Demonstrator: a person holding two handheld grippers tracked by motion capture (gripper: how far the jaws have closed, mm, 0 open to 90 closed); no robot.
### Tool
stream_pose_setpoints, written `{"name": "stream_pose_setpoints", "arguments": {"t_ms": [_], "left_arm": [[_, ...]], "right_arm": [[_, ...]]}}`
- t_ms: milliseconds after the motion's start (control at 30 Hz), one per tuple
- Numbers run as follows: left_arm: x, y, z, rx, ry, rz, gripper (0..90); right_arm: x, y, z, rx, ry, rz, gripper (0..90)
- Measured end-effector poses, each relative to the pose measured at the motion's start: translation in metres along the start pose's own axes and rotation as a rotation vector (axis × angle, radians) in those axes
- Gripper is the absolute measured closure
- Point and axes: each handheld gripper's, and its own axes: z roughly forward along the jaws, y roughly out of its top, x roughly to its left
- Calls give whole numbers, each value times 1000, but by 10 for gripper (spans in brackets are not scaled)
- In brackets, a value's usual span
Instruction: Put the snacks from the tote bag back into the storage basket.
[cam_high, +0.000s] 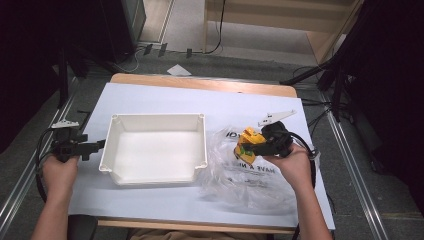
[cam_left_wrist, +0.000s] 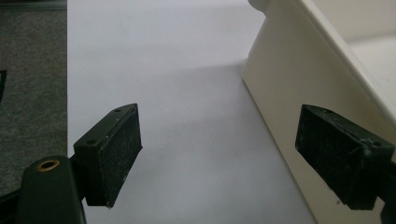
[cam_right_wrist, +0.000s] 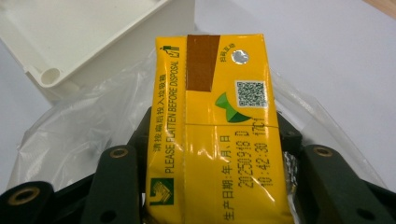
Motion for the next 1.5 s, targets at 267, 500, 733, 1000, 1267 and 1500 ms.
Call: {"name": "stream_pose_setpoints", "arguments": {"t_ms": [267,500,733,1000,1267,1500], "left_arm": [[0,0,0,0,-1,1,155],[0,0,0,1,-2,1,155],[1,0,0,2,-2,-2,155],[4,-2,-2,-6,0,-23,155],[3,-2,0,1,-3,-21,155],[2,-2,1,4,-7,-18,156]], "right_arm": [[4,5,0,-3,5,-16,527],[8,13,-2,-13,11,-29,528],[11,20,-1,-22,21,-43,529],[14,31,-5,-34,36,-69,528],[17,37,-4,-60,73,-121,528],[20,43,0,-72,124,-211,529]]}}
